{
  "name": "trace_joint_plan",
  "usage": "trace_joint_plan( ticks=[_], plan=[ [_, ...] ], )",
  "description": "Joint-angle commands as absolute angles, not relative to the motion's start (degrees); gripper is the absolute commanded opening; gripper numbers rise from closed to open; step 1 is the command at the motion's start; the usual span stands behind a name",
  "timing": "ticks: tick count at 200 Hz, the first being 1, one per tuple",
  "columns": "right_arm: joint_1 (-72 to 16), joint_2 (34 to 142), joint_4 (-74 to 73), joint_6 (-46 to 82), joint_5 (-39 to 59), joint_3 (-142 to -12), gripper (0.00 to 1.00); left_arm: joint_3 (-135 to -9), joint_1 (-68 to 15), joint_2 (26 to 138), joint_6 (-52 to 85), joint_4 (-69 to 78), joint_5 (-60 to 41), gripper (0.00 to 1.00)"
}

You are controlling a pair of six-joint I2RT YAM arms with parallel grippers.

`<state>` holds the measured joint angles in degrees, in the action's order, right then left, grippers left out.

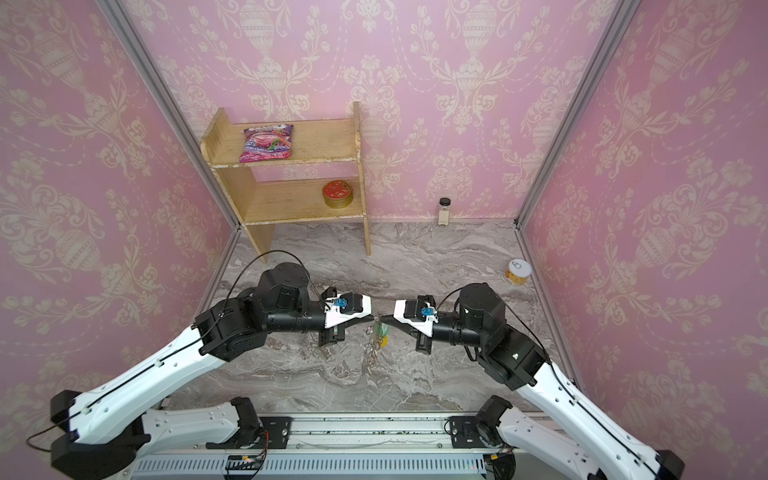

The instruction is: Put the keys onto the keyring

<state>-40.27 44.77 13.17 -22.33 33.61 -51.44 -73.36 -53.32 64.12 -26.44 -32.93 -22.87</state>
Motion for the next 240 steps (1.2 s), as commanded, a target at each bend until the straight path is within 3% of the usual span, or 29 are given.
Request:
trace_joint_plan(
  ticks=[1,240],
  plan=[
    [-40.52,44.63,10.93,-21.01,34.28,-53.20,0.00,-74.83,-53.20,63.77,-25.40,-31.95,-26.10,0.00],
    [-42.18,46.40,12.19,-22.41,34.89,-54.36,0.00,-76.44,-53.17,65.65,-24.57,-33.77,-28.30,0.00]
  ],
)
